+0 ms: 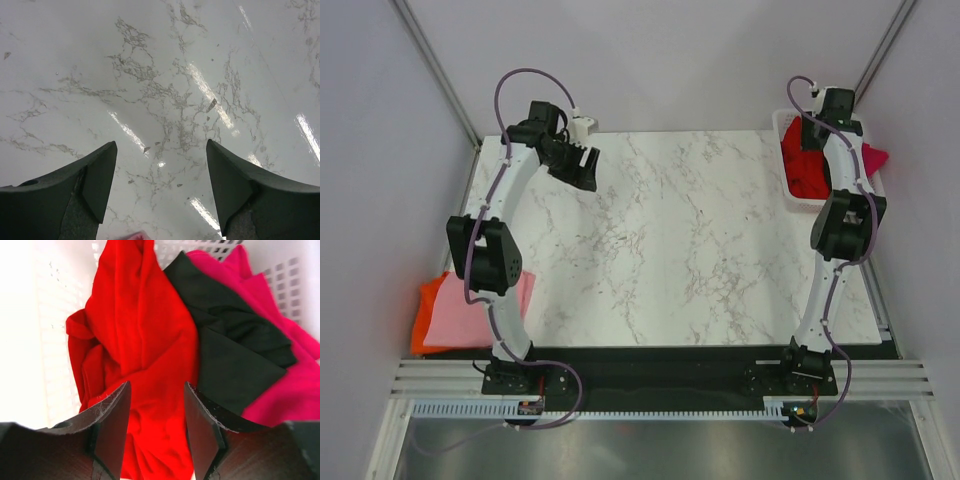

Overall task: Fold and stack the t-shirts
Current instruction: Grab the tshirt from the pile

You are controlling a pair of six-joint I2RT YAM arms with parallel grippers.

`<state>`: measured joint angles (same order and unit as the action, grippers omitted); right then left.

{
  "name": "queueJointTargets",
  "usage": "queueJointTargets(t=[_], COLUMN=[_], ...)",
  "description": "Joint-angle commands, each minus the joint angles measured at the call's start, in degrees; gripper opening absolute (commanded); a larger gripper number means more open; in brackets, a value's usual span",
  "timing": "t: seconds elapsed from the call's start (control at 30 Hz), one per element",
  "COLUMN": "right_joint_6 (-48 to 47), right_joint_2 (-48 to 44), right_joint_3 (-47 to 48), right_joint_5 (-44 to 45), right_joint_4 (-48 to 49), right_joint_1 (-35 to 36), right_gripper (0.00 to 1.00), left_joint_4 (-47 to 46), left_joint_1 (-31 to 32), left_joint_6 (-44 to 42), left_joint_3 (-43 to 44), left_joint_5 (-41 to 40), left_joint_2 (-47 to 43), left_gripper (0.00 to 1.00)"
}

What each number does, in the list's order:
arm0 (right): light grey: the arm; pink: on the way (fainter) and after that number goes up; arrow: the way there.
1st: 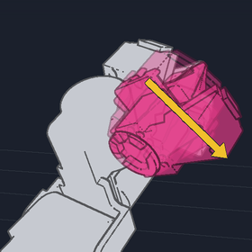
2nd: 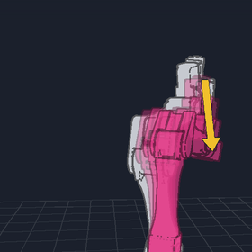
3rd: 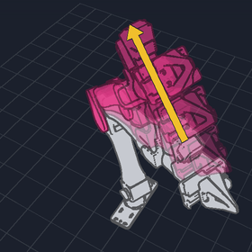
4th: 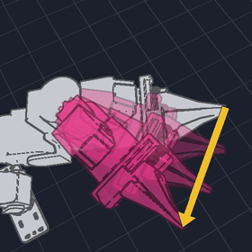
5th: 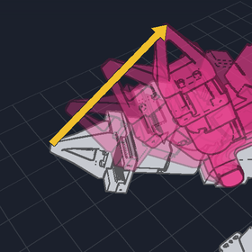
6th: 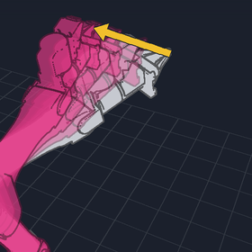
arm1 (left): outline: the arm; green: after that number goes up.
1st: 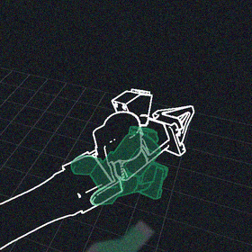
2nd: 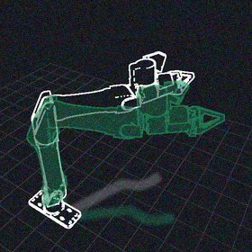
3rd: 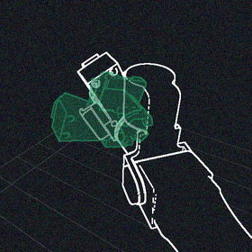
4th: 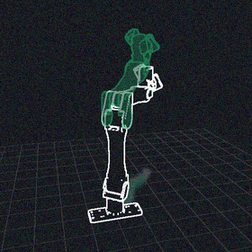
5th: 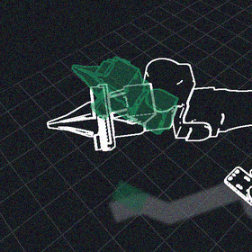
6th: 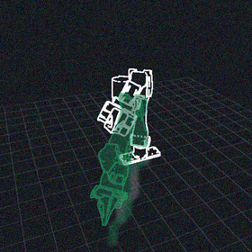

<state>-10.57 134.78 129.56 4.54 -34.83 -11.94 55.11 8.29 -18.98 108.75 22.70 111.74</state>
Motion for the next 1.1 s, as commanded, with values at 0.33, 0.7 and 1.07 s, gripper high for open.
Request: queueJointTargets(t=[0.33, 0.7, 1.07], right_joint_6=[-0.1, -0.7, -7.2], right_joint_2=[6.0, 3.7, -13.2], right_joint_3=[6.1, 4.1, 0.9], right_joint_5=[-0.4, 2.3, 2.8], right_joint_4=[-0.4, -0.1, 2.1], right_joint_1=[0.4, 0.5, 3.0], right_gripper=[0.52, 0.0, 0.0], left_joint_4=[0.3, 0.6, -2.6], left_joint_1=[1.5, 1.5, 1.5], left_joint_6=[-2.3, -1.7, 2.2], left_joint_3=[6.0, 8.0, 11.7], left_joint_5=[-0.2, -1.3, -8.9], left_joint_2=[4.4, 5.6, 2.0], left_gripper=[0.8, 0.81, 1.0])
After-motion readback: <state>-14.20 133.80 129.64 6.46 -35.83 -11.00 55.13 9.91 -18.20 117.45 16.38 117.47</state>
